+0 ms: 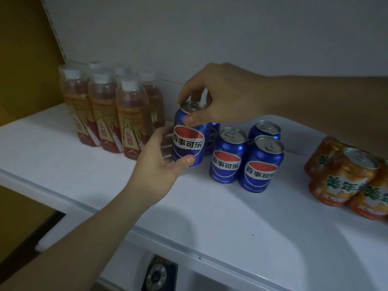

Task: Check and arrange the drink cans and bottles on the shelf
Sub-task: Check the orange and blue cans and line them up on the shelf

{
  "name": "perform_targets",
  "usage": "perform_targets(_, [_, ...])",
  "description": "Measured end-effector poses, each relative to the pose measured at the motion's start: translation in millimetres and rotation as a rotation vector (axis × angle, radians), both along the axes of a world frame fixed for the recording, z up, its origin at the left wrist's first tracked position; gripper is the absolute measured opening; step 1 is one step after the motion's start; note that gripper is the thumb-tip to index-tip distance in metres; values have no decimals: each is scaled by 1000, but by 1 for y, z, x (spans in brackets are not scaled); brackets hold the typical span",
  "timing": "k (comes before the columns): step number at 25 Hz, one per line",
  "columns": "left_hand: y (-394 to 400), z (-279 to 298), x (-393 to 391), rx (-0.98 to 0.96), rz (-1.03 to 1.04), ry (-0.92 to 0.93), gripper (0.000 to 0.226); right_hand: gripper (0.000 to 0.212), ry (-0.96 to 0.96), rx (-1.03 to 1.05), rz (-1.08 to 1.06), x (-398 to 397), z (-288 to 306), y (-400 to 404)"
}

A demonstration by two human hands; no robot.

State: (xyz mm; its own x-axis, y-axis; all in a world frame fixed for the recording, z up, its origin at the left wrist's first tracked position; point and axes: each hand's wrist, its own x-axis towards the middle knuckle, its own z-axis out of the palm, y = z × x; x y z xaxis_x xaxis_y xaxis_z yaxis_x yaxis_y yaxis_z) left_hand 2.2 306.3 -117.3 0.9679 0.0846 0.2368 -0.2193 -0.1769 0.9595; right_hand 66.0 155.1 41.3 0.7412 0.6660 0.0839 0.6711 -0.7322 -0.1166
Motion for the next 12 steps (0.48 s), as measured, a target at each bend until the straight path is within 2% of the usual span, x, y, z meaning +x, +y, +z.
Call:
perform_targets(2, [0,-10,10,6,7,34,61,48,67,-1,19,2,-16,-8])
perform_targets(6, [-9,-22,18,39,0,55,58,55,46,9,-41,22,-33,-1])
perform_targets(12, [-14,-32,25,72,35,55,59,54,67,24,-67,28,-49,-11])
